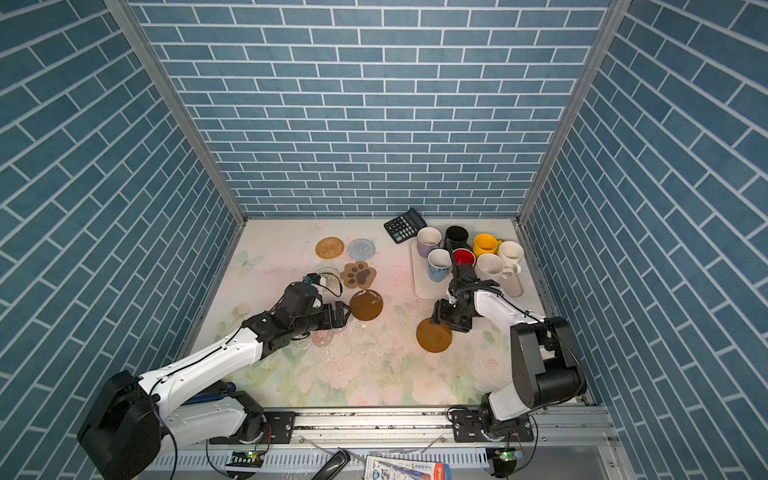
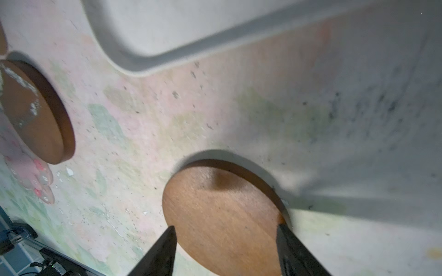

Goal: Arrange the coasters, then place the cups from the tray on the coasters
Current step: 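Drag the plain wooden coaster with the right gripper beside the patched coaster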

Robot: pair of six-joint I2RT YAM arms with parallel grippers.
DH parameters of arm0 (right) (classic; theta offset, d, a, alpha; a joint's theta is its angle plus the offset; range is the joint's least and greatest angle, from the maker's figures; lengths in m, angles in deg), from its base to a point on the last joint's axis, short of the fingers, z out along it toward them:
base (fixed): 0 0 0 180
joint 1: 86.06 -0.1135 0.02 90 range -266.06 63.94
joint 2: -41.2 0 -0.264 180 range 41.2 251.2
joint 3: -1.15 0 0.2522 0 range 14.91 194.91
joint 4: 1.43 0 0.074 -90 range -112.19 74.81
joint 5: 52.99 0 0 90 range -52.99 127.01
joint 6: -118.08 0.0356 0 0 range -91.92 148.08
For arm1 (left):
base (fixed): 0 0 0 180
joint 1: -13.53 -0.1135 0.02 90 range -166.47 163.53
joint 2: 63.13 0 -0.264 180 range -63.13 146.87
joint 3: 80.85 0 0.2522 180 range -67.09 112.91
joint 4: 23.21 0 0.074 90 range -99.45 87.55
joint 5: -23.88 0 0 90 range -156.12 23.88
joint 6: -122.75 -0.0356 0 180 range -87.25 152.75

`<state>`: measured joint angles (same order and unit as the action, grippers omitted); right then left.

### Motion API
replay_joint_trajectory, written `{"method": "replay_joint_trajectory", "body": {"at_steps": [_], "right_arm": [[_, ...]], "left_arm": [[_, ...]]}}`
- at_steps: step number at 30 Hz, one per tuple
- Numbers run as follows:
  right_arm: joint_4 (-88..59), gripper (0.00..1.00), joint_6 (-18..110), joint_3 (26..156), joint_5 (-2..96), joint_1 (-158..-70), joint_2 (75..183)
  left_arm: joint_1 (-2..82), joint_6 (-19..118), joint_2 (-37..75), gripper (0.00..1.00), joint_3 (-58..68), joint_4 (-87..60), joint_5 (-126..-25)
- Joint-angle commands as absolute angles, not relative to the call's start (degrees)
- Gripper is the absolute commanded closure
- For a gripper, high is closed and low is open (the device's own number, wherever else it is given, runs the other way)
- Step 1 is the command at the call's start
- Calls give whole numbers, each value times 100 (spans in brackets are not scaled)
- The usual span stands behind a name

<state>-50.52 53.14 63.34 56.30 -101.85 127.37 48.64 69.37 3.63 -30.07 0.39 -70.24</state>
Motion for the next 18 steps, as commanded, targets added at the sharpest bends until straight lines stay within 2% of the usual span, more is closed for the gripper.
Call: {"method": "replay_joint_trajectory", "body": {"at_steps": [1, 12, 18], "right_arm": [[-5215, 33, 5189, 6142, 5560, -10179, 12551], [-5119, 25, 5339, 5862, 5292, -10179, 12395], [-4829, 28, 5509, 5659, 5599, -10198, 12290]], "left_arm": [[4827, 6836, 345, 1, -2905, 314, -6981], [4826, 6842, 211, 1, -2843, 536, -6990], [4825, 6834, 88, 1, -2815, 650, -6929]]}}
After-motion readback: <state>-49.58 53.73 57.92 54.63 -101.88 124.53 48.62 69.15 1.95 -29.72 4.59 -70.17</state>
